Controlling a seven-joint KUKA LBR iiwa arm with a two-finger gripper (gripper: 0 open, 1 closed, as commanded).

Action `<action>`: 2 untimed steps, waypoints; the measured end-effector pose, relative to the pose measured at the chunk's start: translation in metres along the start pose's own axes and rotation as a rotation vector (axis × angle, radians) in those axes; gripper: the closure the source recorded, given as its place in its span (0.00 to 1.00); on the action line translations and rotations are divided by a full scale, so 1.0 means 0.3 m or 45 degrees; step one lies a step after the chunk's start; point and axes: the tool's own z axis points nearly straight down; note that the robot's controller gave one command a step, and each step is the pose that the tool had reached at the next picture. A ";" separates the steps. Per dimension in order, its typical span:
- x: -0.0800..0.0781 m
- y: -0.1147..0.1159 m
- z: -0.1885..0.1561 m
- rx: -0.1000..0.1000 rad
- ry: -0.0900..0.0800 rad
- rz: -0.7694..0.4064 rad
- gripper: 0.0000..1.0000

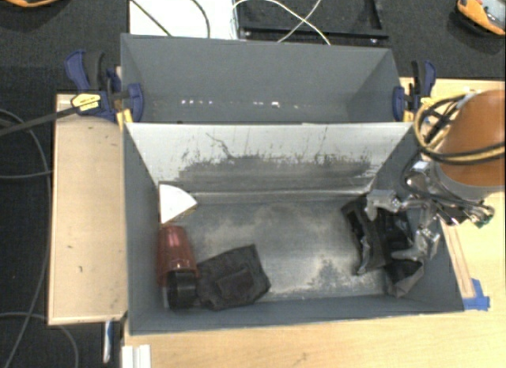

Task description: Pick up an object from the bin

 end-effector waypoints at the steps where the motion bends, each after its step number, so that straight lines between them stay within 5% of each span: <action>1: -0.161 -0.014 0.128 -0.007 0.000 -0.487 0.00; 2: -0.121 0.020 0.244 -0.006 -0.031 -0.762 0.00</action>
Offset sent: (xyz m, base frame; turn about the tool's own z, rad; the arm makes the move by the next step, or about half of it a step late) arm 0.0180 0.0095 -0.0838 -0.5962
